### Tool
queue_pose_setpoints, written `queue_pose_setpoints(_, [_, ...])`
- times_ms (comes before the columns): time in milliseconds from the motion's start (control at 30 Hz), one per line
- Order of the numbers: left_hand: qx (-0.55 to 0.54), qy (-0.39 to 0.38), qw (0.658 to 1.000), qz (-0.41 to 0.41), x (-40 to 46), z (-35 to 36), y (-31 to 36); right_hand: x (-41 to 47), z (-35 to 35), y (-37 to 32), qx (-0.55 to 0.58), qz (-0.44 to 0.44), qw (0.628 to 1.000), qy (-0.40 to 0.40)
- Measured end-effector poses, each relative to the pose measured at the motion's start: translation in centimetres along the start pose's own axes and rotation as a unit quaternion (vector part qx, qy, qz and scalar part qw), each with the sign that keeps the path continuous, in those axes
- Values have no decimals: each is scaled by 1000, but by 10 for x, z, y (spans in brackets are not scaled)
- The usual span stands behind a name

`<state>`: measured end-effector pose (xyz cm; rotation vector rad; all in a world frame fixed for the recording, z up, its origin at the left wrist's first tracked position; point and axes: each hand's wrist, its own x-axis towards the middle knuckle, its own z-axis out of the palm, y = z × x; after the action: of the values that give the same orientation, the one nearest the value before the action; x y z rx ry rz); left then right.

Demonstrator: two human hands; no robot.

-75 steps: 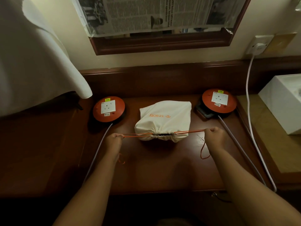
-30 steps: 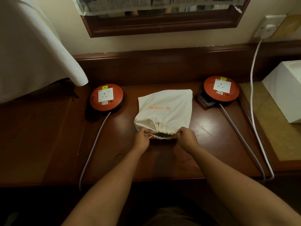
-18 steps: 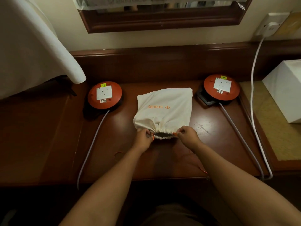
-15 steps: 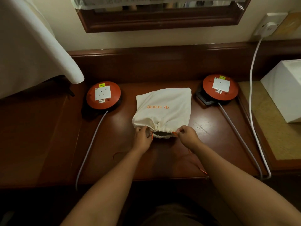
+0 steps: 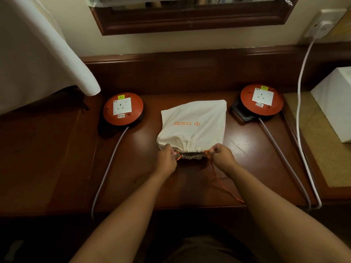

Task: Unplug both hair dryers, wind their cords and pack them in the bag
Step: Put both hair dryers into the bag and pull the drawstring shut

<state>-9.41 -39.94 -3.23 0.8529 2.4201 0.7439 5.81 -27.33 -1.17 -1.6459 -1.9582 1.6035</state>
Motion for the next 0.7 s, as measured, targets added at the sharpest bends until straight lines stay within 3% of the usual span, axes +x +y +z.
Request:
queue_pose_setpoints(133, [9,-38,999,3,3,-1,-4,3,-1,-4,17,-4,1000,-1])
queue_pose_setpoints(333, [55,-148,987,38,5,-23,-20,4,-27,3,54,-7,990,-132])
queue_pose_setpoints(467, [107,-154,982,32,9,-30,-19,5,-32,5,-92,-45,989,-108])
queue_pose_setpoints(567, [148,-149,977,33,13,-36,-18,7,-40,6,-234,-86,964,-88])
queue_pose_setpoints(700, [190,-129,973,26,13,-50,-27,6,-59,7,-277,-89,955,-54])
